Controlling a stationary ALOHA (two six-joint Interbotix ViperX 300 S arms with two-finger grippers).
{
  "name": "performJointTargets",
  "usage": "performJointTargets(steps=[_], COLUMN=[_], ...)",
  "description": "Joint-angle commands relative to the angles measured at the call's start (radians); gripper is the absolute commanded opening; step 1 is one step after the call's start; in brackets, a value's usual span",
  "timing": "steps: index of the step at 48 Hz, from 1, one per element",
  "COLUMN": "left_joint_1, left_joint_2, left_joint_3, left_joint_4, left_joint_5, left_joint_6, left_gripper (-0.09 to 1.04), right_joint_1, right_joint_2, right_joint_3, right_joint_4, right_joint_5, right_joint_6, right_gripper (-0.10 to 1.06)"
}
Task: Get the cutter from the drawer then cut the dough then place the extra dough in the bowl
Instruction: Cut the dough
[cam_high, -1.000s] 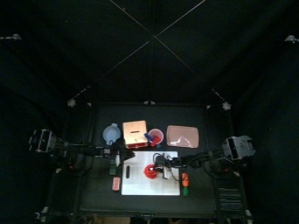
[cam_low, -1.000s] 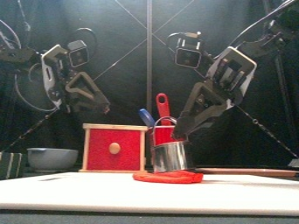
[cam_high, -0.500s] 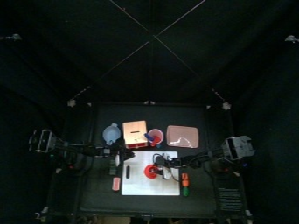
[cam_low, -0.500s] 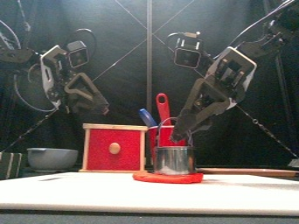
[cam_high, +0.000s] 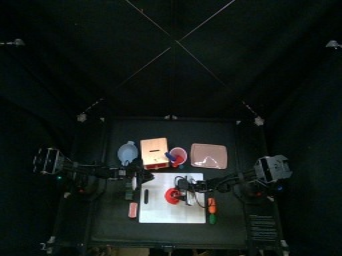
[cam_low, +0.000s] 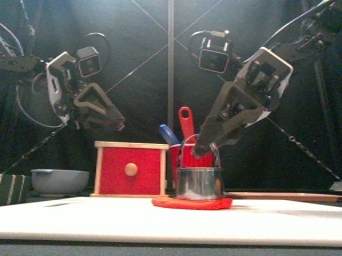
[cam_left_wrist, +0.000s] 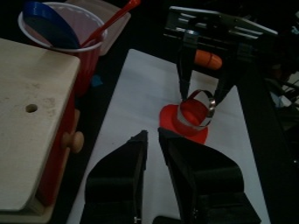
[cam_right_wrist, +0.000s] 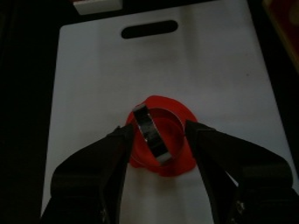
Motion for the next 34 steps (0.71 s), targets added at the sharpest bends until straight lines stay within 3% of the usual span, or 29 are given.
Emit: performJointTargets(steps=[1,12,23,34], left_joint_1=[-0.005,-0.006,0.002,-0.006], left_joint_2=[-0.006,-0.006,-0.006,-0.006], left_joint_3=[-0.014,-0.018,-0.035,-0.04], left_joint_4=[0.006,0.021,0.021,0.029], left_joint_5=[-0.008,-0.009,-0.031,-0.095], left_joint_6=[0.002,0.002,0.003,0.005], left_gripper=[0.62,0.63,0.63,0.63], right_joint_1=[0.002,0.011,0.006,-0.003], right_joint_2=[-0.078,-0.221,-0.365,-0.436], right_joint_3=[-0.006,0.031,0.043,0.051], right_joint_4=[-0.017,-0.058,-0.143,-0.146], right_joint_5=[0.008,0.018,0.018,0.017], right_joint_6=[0.003,-0.008,0.005,0.009], right_gripper=[0.86,0.86,0.86,0.85])
